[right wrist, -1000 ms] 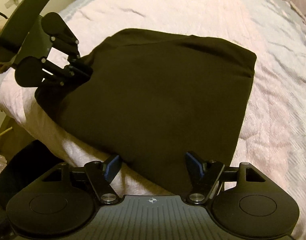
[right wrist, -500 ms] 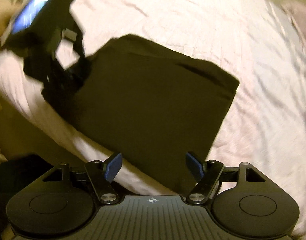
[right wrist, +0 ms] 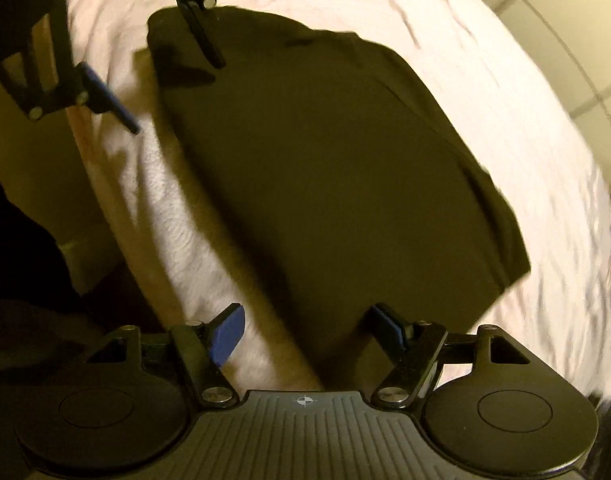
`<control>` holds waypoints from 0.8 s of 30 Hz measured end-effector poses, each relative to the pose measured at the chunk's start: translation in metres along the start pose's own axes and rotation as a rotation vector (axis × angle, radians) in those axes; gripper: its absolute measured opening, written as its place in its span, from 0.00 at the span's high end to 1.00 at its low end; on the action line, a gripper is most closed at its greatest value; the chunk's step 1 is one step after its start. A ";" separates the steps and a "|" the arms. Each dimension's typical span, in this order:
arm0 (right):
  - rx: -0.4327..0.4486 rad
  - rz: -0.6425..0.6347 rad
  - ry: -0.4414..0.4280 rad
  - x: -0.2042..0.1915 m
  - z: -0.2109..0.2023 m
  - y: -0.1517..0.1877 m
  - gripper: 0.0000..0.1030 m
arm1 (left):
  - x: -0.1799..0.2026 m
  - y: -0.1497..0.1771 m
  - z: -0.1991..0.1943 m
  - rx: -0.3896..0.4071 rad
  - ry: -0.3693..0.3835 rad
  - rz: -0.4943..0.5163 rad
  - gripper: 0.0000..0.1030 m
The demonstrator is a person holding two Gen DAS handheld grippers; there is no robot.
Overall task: Fold clothes
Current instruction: 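Grasp the folded sweater with both grippers and lift it off the bed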
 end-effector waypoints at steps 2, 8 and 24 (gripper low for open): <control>0.002 0.005 0.003 0.006 0.006 -0.001 0.49 | 0.006 -0.001 0.001 0.008 -0.027 0.005 0.46; 0.058 0.174 -0.064 0.045 -0.016 0.005 0.69 | 0.015 -0.005 0.004 0.022 -0.137 0.049 0.46; 0.028 0.058 0.106 0.015 -0.013 -0.009 0.54 | -0.058 -0.016 0.019 -0.091 -0.093 -0.091 0.88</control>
Point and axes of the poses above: each gripper's, at about its wrist camera, not at the fingertips, and z roughly the way its jaws point, x to its right, y to its underside, the point moved 7 cm from there along z, roughly the way its jaws point, and after that the axes turned 14 degrees about -z, right-handed, at the moved point
